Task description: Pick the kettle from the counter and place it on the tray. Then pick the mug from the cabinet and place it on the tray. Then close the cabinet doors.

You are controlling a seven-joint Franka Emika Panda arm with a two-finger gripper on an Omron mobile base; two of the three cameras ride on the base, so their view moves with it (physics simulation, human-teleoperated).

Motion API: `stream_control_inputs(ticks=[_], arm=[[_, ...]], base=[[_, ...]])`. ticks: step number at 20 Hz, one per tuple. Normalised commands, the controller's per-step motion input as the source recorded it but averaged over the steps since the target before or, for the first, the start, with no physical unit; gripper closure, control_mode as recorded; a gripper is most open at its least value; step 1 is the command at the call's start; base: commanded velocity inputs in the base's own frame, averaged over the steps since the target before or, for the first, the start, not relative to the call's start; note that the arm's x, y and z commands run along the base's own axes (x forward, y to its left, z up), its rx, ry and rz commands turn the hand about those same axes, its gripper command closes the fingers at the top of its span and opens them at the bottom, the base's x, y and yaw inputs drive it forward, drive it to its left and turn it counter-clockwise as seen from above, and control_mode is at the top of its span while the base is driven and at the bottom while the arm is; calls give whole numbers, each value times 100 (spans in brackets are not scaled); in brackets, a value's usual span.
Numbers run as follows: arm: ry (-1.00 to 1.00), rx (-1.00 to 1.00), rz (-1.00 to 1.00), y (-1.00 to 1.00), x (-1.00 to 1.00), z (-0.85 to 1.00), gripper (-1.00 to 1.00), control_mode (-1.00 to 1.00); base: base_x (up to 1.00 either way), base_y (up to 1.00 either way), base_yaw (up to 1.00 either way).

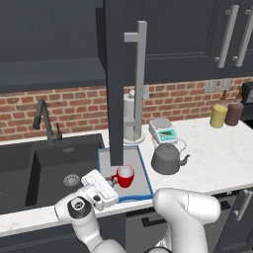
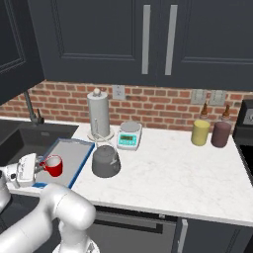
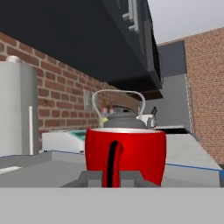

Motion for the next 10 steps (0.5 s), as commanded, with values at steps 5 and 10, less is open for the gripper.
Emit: stream_control_inputs(ticks=[5, 10], arm=[[0, 0, 0, 3, -11, -28, 100, -100], [3, 0, 0, 7, -2, -16, -100, -100]], base=[[0, 0, 0], [0, 0, 0]])
